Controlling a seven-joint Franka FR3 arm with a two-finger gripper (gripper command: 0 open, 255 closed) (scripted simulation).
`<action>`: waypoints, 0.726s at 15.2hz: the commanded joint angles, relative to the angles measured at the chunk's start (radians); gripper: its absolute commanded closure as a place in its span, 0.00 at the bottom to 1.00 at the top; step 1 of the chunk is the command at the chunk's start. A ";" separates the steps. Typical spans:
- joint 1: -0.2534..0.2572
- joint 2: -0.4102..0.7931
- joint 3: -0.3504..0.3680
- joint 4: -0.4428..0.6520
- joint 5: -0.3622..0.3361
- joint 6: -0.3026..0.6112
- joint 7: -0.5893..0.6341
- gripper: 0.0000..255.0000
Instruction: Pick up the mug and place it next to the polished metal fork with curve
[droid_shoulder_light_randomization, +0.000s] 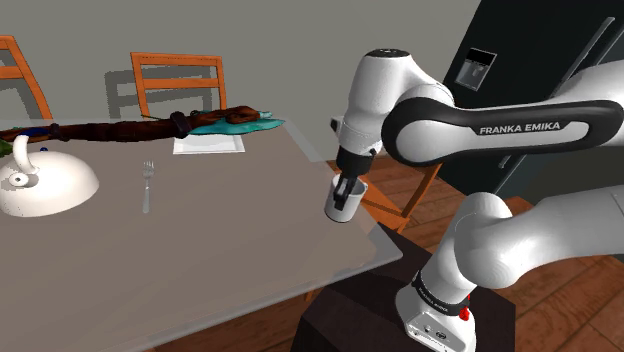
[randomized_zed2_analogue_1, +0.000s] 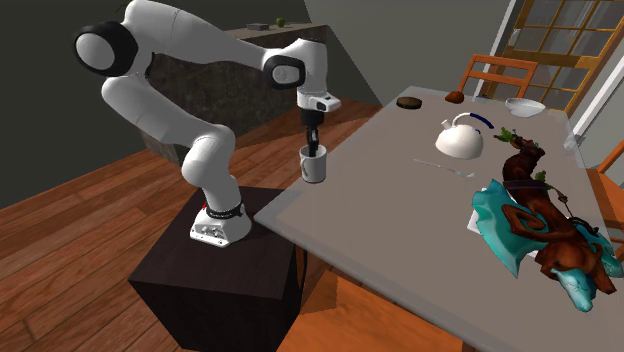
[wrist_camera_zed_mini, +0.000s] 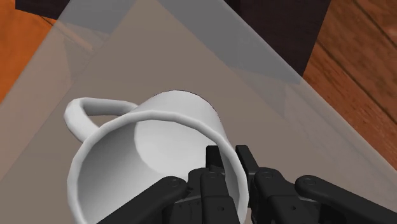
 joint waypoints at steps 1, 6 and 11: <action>0.000 -0.009 -0.003 0.021 -0.002 -0.030 0.000 1.00; -0.004 -0.018 -0.013 0.082 -0.010 -0.100 -0.002 1.00; -0.008 -0.020 -0.021 0.148 -0.017 -0.168 -0.005 1.00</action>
